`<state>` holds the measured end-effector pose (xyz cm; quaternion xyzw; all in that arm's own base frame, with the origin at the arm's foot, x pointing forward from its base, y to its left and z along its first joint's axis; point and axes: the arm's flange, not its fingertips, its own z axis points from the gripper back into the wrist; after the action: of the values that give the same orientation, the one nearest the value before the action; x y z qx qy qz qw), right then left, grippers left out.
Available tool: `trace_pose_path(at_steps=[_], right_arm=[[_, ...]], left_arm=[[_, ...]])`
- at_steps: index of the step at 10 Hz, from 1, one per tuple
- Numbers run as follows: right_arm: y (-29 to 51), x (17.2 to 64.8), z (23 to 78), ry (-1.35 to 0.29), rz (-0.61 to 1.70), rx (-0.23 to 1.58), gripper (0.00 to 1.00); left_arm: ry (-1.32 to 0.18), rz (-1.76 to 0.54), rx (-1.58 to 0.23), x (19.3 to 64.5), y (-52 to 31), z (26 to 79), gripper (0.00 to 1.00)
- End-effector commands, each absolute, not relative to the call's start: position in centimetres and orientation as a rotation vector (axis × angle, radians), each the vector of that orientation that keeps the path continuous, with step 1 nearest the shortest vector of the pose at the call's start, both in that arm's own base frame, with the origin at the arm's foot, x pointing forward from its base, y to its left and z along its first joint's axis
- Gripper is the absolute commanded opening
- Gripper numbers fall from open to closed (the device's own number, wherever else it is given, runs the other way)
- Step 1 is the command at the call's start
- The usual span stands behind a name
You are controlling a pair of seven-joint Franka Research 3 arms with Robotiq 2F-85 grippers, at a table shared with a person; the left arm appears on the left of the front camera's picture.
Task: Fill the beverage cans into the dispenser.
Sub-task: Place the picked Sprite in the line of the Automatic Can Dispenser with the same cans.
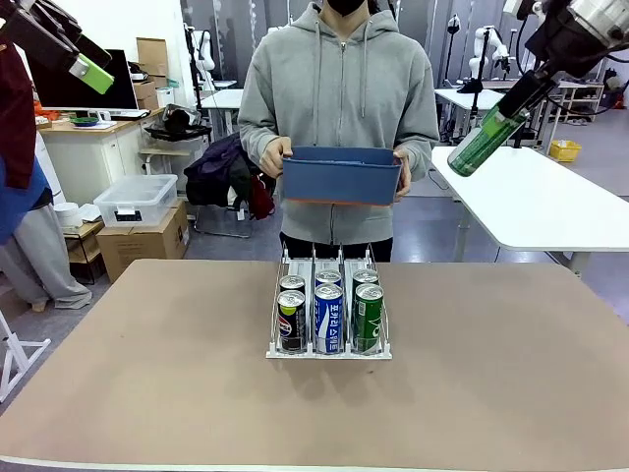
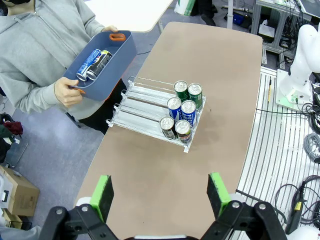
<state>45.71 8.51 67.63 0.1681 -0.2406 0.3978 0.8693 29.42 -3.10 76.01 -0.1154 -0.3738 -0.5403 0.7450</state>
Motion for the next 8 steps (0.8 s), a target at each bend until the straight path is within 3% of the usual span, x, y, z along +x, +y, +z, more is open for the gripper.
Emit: trace_pose_path(at_steps=[1, 6, 8], right_arm=[[10.4, 43.0, 64.3, -0.522, 0.805, 0.329, 0.58], [15.5, 39.2, 56.3, -0.539, 0.853, 0.154, 0.58], [16.1, 38.4, 54.7, -0.518, 0.887, 0.193, 0.58]], left_arm=[[-0.818, -1.182, -0.253, 29.4, -3.1, 76.0, 1.0], [-0.818, -1.182, -0.253, 29.4, -3.1, 76.0, 1.0], [-0.818, -1.182, -0.253, 29.4, -3.1, 76.0, 1.0]])
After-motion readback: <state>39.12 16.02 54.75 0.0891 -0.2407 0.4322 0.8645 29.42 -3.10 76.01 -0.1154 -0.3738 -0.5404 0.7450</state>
